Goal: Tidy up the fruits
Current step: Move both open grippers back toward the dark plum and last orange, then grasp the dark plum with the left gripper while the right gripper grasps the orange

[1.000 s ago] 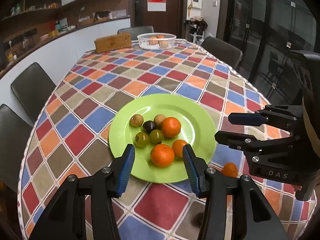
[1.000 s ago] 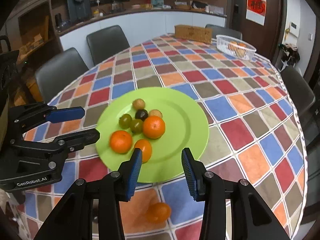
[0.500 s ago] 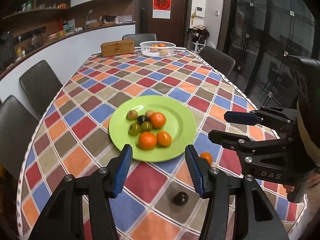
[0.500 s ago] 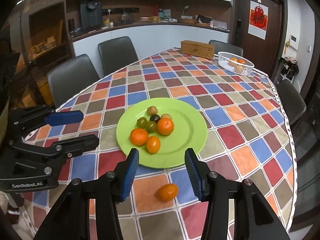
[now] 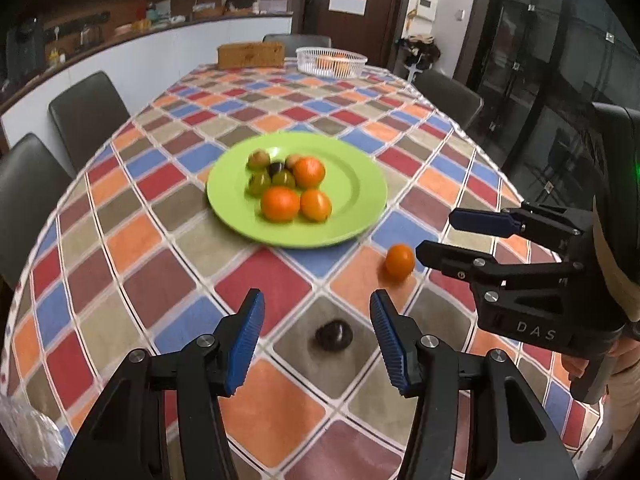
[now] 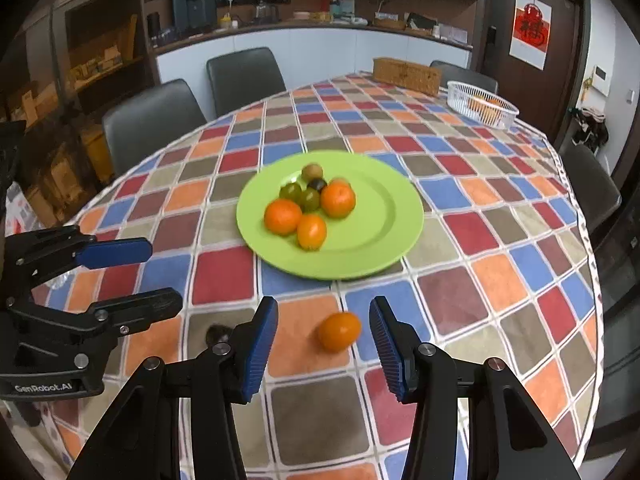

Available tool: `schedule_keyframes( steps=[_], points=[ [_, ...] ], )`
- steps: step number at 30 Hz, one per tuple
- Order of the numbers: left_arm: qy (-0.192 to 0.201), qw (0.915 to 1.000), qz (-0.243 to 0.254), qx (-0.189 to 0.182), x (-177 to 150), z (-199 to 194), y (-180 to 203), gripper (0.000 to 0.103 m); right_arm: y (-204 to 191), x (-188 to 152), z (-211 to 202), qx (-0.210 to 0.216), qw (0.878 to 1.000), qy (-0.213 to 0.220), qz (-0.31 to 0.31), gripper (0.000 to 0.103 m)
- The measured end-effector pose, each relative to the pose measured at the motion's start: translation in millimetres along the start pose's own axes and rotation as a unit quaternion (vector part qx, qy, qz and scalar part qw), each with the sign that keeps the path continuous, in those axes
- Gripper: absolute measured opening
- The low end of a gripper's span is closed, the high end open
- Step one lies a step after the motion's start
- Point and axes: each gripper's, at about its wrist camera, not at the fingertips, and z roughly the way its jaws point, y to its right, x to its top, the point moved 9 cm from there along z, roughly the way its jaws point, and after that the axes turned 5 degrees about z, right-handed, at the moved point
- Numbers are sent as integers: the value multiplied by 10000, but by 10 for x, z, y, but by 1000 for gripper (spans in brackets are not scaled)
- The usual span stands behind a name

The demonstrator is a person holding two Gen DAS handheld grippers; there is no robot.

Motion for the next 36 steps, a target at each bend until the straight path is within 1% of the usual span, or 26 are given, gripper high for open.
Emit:
schedule_keyframes(
  steps=[7,19,23,26,30,33,36],
  points=[
    [-308,9995,-18,-4,-248,202,90,53,41,-205,167,31,9997,-234,-49,49],
    [-596,9982,96,-7,-401,510,125,53,138,-379,425,70,9987,-496,77,48],
    [-625,9979,110,-85,-403,571,139,46,157,-386,502,85,9984,-543,89,48],
    [-663,9977,112,-127,-401,616,144,37,178,-374,552,91,9984,-549,130,48],
    [-626,9978,115,-193,-371,634,143,29,194,-353,606,97,9983,-559,167,48],
    [-597,9979,162,-211,-343,645,147,28,192,-345,639,126,9982,-564,183,46],
    [-505,9983,202,-212,-289,625,138,28,184,-332,669,145,9981,-571,179,41]
  ],
)
